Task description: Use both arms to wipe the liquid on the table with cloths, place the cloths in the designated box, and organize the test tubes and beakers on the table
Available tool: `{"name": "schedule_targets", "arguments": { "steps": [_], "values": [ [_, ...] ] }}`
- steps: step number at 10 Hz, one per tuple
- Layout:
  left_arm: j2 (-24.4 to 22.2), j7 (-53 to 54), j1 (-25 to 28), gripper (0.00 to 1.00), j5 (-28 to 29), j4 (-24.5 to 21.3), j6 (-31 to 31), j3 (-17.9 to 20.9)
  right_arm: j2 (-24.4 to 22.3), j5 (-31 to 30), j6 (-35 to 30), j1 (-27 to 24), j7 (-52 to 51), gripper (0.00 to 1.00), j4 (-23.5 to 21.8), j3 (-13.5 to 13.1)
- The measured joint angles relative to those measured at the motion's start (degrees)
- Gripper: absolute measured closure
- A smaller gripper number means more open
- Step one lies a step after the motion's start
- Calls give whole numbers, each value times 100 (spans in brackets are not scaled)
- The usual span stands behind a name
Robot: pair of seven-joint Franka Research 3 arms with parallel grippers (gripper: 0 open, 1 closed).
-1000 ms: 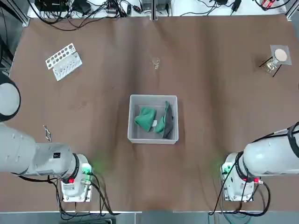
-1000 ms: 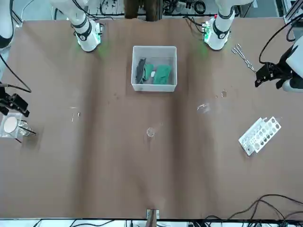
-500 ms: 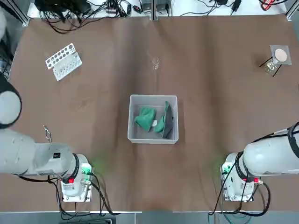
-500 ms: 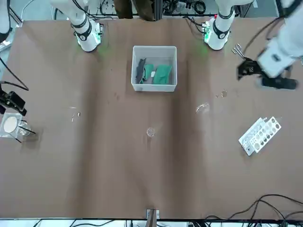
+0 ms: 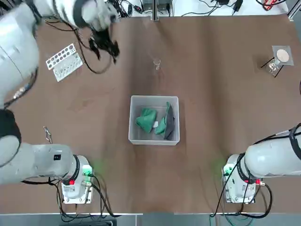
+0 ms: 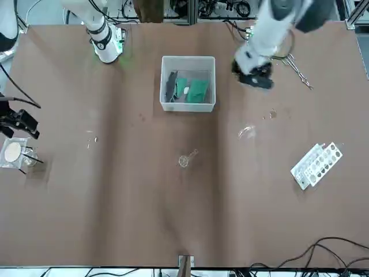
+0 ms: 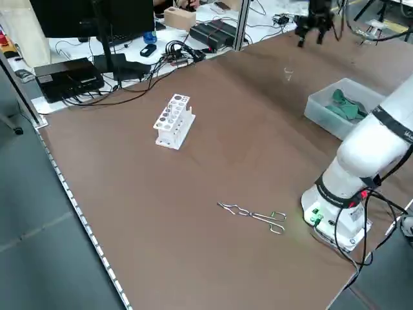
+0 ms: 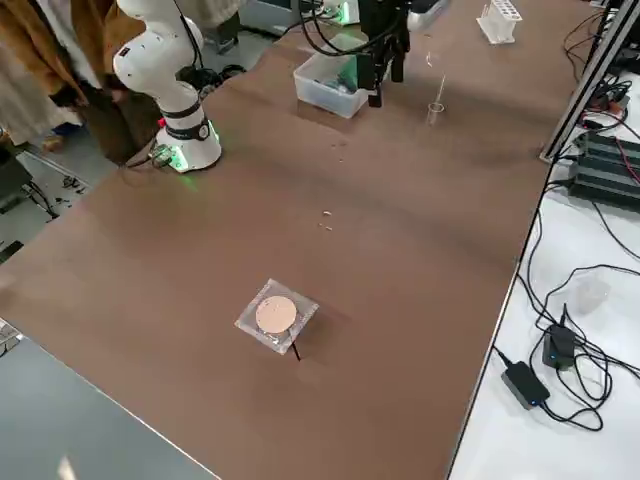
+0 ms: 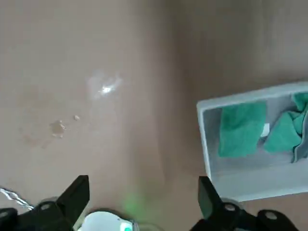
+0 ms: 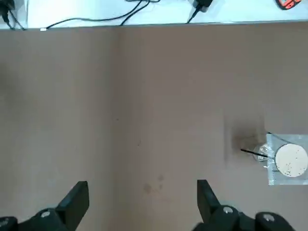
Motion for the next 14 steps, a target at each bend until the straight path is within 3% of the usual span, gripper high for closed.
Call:
{"name": "schedule_targets", "arguments": {
  "steps": [3, 5, 7, 10, 12, 14],
  "values": [
    [185, -1207, -7, 0, -169, -794, 1333, -1379, 260, 53, -452, 112, -28, 1, -104, 15],
    [832, -1834, -37, 0, -171, -901, 2017, -1836, 472, 89, -435, 345, -35, 1, -328, 49],
    [1706, -2007, -117, 0, 4, -899, 2397, -1860, 552, 221, 219, 738, -22, 1, -861, 72],
    [3083, -2903, -163, 0, 1357, -858, 3016, -1824, 588, 789, 1967, 1246, 26, 1, -2183, 87],
    [3761, -3470, -181, 0, 2052, -706, 3153, -1816, 593, 848, 2223, 1555, 170, 1, -2481, 89],
    [4064, -3773, -423, 0, 2256, -604, 3186, -1715, 596, 850, 2228, 1704, 403, 1, -2551, 88]
  ]
}}
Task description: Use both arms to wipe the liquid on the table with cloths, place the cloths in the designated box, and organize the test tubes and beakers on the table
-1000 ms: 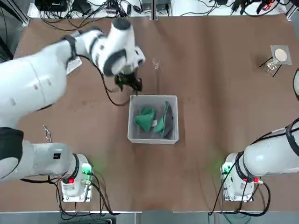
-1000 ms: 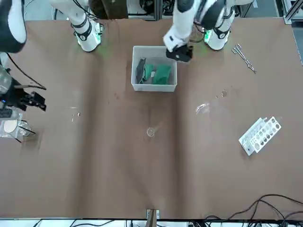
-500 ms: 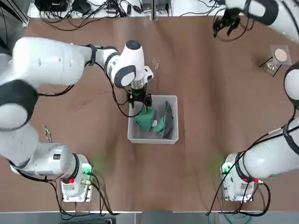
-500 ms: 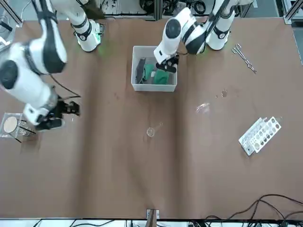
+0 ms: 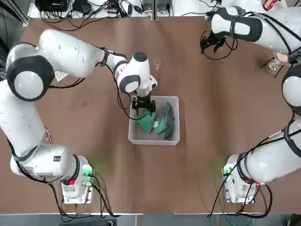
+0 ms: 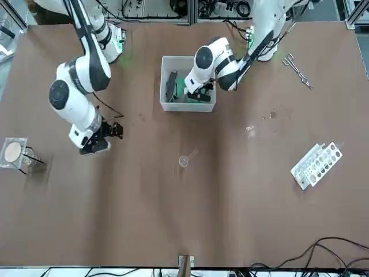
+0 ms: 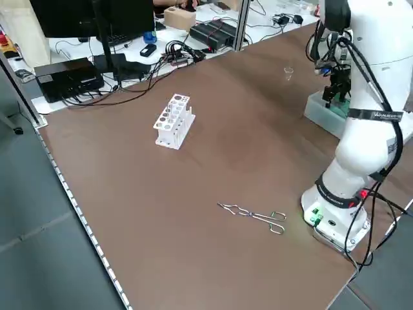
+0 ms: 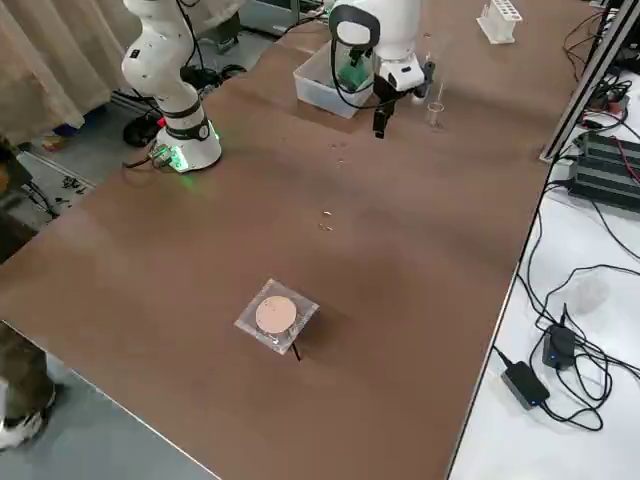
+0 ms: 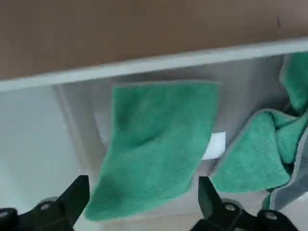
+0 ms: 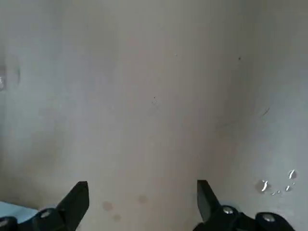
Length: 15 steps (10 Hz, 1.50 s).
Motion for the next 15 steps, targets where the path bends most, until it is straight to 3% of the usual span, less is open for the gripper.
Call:
{"name": "schedule_targets", "arguments": {
  "steps": [2, 4, 5, 7, 10, 12, 15],
  "values": [
    [87, -417, -464, 0, 390, 27, 20, 379, 22, 0, -1, 73, 133, 1, -19, 0],
    [214, -657, -579, 3, 656, 28, 26, 487, 93, 0, 0, 78, 157, 1, -20, -5],
    [273, -803, -670, 15, 726, 29, 27, 559, 118, 0, 1, 83, 158, 1, -20, -5],
    [298, -1074, -1026, 47, 765, 61, 53, 825, 122, 0, 1, 98, 160, 1, -20, -5],
    [296, -1129, -1051, 86, 768, 227, 55, 904, 120, 0, -82, 186, 161, 1, -1, -5],
    [241, -1133, -1000, 90, 781, 357, -164, 938, 118, 0, -81, 222, 167, 1, 92, -5],
    [23, -1135, -995, 91, 781, 1026, -1281, 932, 118, -1, -76, 317, 851, 1, 228, -9]
  ]
}}
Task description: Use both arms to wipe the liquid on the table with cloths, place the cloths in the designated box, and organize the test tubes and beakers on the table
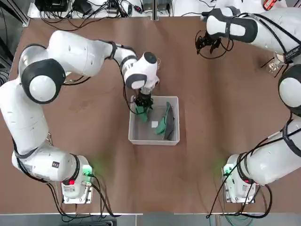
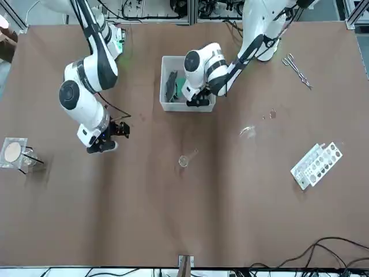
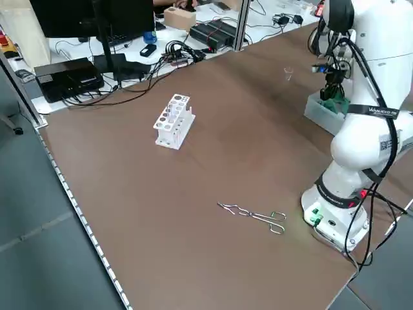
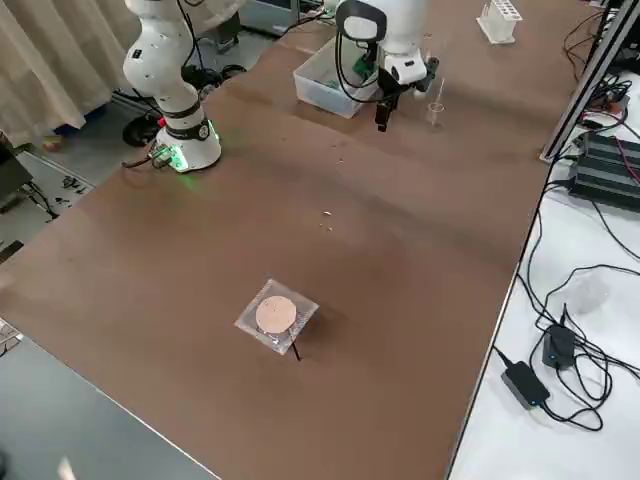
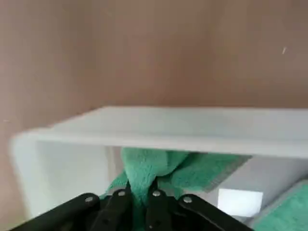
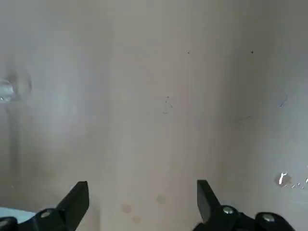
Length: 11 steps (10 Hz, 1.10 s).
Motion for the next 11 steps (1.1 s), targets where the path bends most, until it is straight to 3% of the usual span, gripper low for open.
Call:
{"name": "schedule_targets", "arguments": {
  "steps": [3, 5, 8, 11],
  "values": [
    [-637, -8, 19, 91, -1, 359, -846, 6, -1, -1, 3, 711, 1370, 1, 80, 6],
    [-1216, 100, 181, 91, -119, 439, -1070, 222, -1, -8, 5, 1354, 2363, 1, 84, 9],
    [-1763, 1131, 208, 91, -876, 525, -1100, 1344, 2, -12, 59, 2034, 3240, 1, -77, 6],
    [-1811, 2429, 325, 91, -1531, 467, -1107, 2446, 11, -192, 559, 2986, 4683, 1, -472, 9]
  ]
}}
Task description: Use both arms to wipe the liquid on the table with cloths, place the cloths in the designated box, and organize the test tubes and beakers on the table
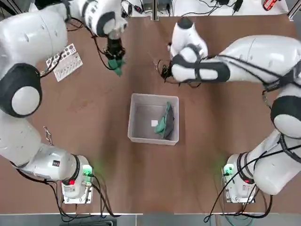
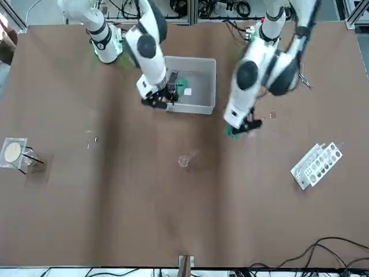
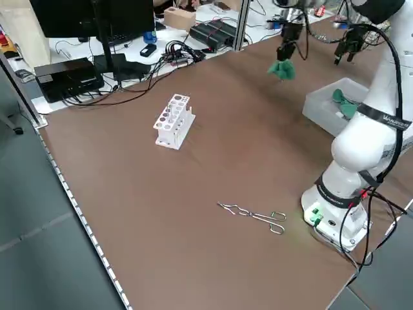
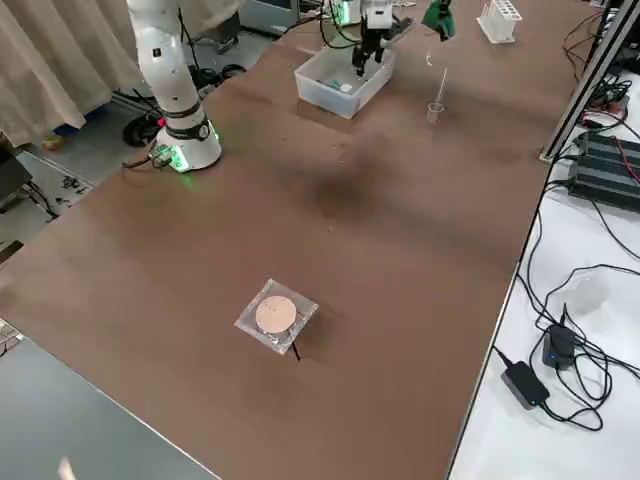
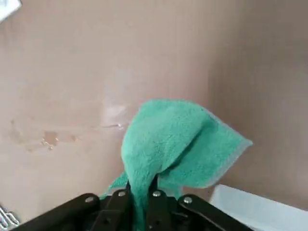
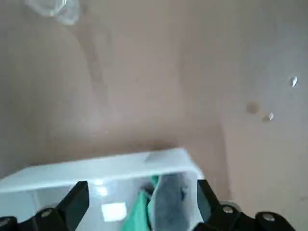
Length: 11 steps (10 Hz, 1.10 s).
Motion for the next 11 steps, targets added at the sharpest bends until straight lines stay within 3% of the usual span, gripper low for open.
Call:
{"name": "schedule_targets", "arguments": {
  "steps": [3, 5, 9, 11],
  "values": [
    [158, 276, 373, 91, -139, -488, 681, 128, 280, -655, 227, 707, 1454, 1, -212, 1],
    [538, 259, 307, 91, -145, -781, 1278, 73, 728, -749, 456, 818, 1948, 1, -220, -4],
    [1332, 252, 208, 91, -145, -780, 1818, 62, 1670, -770, 1180, 829, 2285, 1, -118, -59],
    [1577, 252, 215, 91, -145, -769, 1846, 83, 1876, -796, 1315, 874, 2464, 5, -13, -65]
  ]
}}
